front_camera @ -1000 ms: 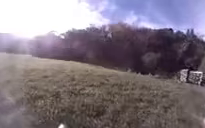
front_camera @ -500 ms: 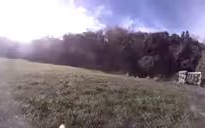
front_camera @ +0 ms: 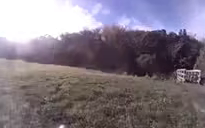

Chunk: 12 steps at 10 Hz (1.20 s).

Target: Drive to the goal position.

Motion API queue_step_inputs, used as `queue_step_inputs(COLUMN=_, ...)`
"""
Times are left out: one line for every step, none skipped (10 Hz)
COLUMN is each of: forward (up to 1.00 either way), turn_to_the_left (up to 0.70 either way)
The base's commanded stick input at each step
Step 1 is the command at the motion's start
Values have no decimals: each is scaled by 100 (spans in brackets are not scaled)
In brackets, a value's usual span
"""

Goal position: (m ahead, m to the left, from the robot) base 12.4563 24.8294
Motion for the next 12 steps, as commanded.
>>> queue_step_inputs(forward=70, turn_to_the_left=-14)
queue_step_inputs(forward=70, turn_to_the_left=-14)
queue_step_inputs(forward=70, turn_to_the_left=-14)
queue_step_inputs(forward=70, turn_to_the_left=-14)
queue_step_inputs(forward=70, turn_to_the_left=-14)
queue_step_inputs(forward=70, turn_to_the_left=-14)
queue_step_inputs(forward=70, turn_to_the_left=-14)
queue_step_inputs(forward=70, turn_to_the_left=-7)
queue_step_inputs(forward=70, turn_to_the_left=-4)
queue_step_inputs(forward=70, turn_to_the_left=-1)
queue_step_inputs(forward=42, turn_to_the_left=0)
queue_step_inputs(forward=18, turn_to_the_left=0)
